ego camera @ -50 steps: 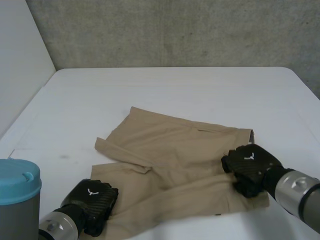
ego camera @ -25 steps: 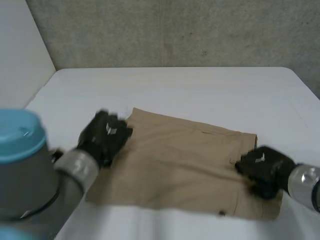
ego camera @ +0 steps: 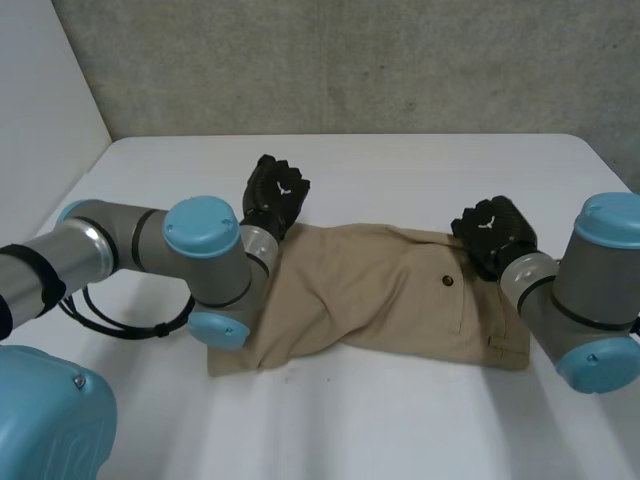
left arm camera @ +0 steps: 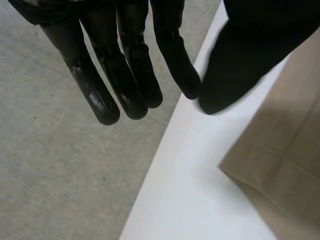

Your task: Fold the shorts.

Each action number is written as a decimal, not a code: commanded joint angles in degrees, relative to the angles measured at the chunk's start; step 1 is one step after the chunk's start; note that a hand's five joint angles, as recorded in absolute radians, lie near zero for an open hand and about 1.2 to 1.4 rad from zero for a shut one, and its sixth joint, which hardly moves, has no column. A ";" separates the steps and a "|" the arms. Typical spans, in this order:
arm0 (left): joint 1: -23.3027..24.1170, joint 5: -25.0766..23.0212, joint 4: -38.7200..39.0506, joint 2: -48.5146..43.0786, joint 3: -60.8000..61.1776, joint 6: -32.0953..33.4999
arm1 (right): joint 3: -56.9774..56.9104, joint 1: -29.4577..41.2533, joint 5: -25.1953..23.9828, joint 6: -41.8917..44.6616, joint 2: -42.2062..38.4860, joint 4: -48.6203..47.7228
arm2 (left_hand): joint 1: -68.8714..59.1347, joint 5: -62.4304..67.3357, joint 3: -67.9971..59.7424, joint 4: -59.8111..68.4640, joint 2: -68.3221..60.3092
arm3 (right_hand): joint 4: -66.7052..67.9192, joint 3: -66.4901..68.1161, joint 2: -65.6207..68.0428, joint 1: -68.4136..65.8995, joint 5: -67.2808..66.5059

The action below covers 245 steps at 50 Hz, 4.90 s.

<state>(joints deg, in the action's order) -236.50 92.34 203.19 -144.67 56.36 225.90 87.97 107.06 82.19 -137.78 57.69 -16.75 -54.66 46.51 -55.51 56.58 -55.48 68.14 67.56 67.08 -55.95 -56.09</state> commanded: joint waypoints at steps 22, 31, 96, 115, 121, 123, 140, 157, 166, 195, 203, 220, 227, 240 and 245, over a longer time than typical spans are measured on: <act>-7.66 -16.93 -38.30 11.79 3.05 -20.15 | 12.66 0.34 -5.55 0.06 15.87 1.45 | 24.60 -26.45 25.45 -26.52 25.42 | 11.86 12.44 12.92 -24.05 -13.91; -7.49 -16.75 -38.30 3.09 -3.18 -20.33 | 13.02 0.34 -5.55 0.15 15.87 1.28 | 7.48 -9.33 8.32 -9.39 8.30 | 11.86 12.44 12.92 -24.05 -13.91; -2.91 -6.21 -11.05 33.91 34.67 1.82 | -1.58 0.25 -8.62 -1.97 18.68 37.47 | -25.34 23.49 -24.49 23.42 -24.52 | 11.86 12.44 12.92 -24.05 -13.91; -4.58 -1.37 -14.31 47.81 48.67 -10.73 | 21.53 0.17 -12.23 3.93 26.59 28.09 | 23.08 -24.93 23.92 -24.99 23.90 | 11.86 12.44 12.92 -24.05 -13.91; -5.29 -1.55 -16.93 49.13 49.63 -19.35 | 25.14 0.17 -12.76 0.50 29.85 23.61 | 25.60 -27.46 26.45 -27.52 26.43 | 11.86 12.44 12.92 -24.05 -13.91; -5.46 -1.37 -18.08 49.04 49.81 -20.06 | 25.76 0.17 -12.94 -0.38 30.37 22.90 | 25.77 -27.62 26.62 -27.69 26.59 | 11.86 12.44 12.92 -24.05 -13.91; -9.77 -8.48 -18.44 42.64 43.14 -20.33 | 28.75 0.08 -16.36 -0.73 38.01 22.72 | 25.44 -27.29 26.28 -27.36 26.26 | 11.86 12.44 12.92 -24.05 -13.91; -10.65 -9.99 -18.44 25.22 31.26 -16.20 | 29.71 0.08 -16.28 -0.38 39.43 22.55 | -13.15 11.30 -12.30 11.23 -12.32 | 11.86 12.44 12.92 -24.05 -13.91; -10.91 -9.19 -18.97 34.70 33.45 -16.99 | 26.55 -3.61 -15.49 -0.12 39.52 23.25 | -25.34 23.49 -24.49 23.42 -24.52 | 11.86 12.44 12.92 -24.05 -13.91; -10.65 -9.55 -26.62 66.64 59.04 -16.90 | 14.51 -5.02 -16.19 -0.91 42.60 33.54 | -25.34 23.49 -24.49 23.42 -24.52 | 11.86 12.44 12.92 -24.05 -13.91; -11.00 -9.02 -25.38 55.72 57.81 -16.81 | 14.07 -4.14 -15.49 -1.00 28.71 32.04 | 10.30 -12.15 11.14 -12.21 11.12 | 11.86 12.44 12.92 -24.05 -13.91; -8.98 -9.11 -25.56 58.62 56.31 -16.99 | 15.12 -1.94 -15.40 -1.00 28.97 30.81 | 9.96 -11.81 10.81 -11.88 10.78 | 11.86 12.44 12.92 -24.05 -13.91; -8.54 -9.02 -25.30 55.03 55.87 -16.64 | 15.30 -1.94 -15.49 -0.91 30.29 30.81 | 10.63 -12.49 11.48 -12.55 11.46 | 11.86 12.44 12.92 -24.05 -13.91; -8.10 -5.50 -26.26 49.57 53.68 -16.46 | 15.48 -2.21 -15.49 -0.21 29.23 30.37 | -20.60 18.75 -19.76 18.68 -19.78 | 11.86 12.44 12.92 -24.05 -13.91; -8.01 -5.77 -25.74 48.96 51.48 -16.20 | 11.98 -2.21 -15.05 -0.29 25.29 29.15 | -25.34 23.49 -24.49 23.42 -24.52 | 11.86 12.44 12.92 -24.05 -13.91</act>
<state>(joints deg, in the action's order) -244.70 86.62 176.97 -95.40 110.00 209.47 103.24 104.85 66.76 -138.00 86.45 13.57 -65.30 55.51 -67.37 67.87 -67.65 68.13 68.60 67.08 -55.93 -56.09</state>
